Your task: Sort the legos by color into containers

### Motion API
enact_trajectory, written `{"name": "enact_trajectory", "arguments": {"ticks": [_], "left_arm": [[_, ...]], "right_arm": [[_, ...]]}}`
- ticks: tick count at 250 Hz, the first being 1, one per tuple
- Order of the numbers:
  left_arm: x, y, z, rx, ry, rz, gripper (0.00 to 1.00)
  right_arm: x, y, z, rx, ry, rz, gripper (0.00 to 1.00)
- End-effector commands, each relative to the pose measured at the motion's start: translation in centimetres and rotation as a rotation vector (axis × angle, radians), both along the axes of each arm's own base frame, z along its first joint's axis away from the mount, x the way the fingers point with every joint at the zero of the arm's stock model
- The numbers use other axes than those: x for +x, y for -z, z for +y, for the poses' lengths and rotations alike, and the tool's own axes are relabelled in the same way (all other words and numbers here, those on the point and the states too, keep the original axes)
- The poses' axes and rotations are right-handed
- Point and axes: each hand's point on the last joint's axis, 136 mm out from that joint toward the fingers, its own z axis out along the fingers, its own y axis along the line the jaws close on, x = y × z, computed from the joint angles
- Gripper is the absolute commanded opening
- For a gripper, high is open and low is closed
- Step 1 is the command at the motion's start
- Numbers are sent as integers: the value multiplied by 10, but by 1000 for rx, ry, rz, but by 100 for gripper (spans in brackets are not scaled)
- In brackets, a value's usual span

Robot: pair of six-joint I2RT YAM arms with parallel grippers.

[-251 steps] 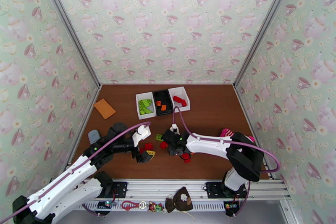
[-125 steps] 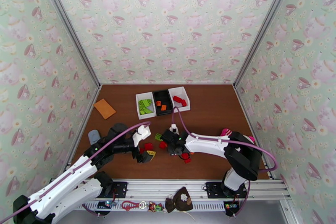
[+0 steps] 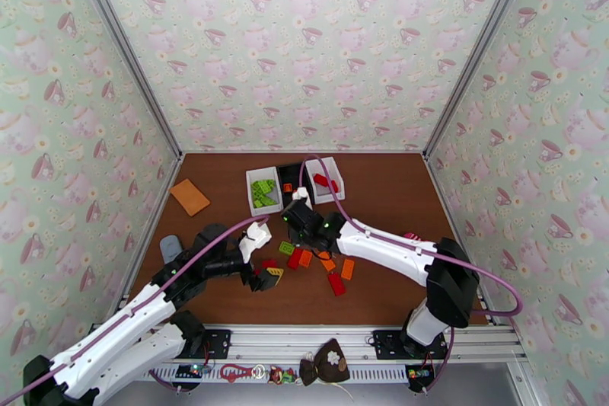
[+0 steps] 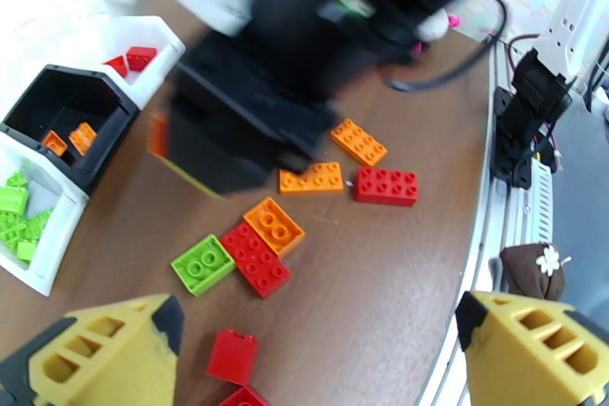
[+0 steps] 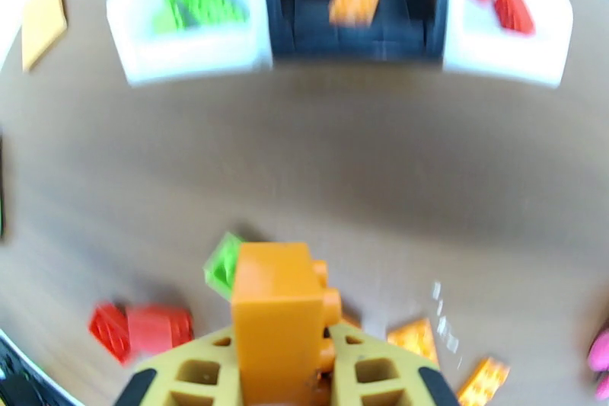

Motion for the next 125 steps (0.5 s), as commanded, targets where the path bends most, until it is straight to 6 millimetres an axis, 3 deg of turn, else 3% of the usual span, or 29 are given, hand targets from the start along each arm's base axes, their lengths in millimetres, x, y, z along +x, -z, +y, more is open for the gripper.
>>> {"name": "enact_trajectory", "arguments": {"ticks": [1,125], "left_arm": [[5,-4,2,-21,-42,-21,100],[15,1,7,1,-108,-6,100]], "right_arm": [[35,-9,9,-30,-45,-67,23],[163,4,27,-22,-61,-162,24]]}}
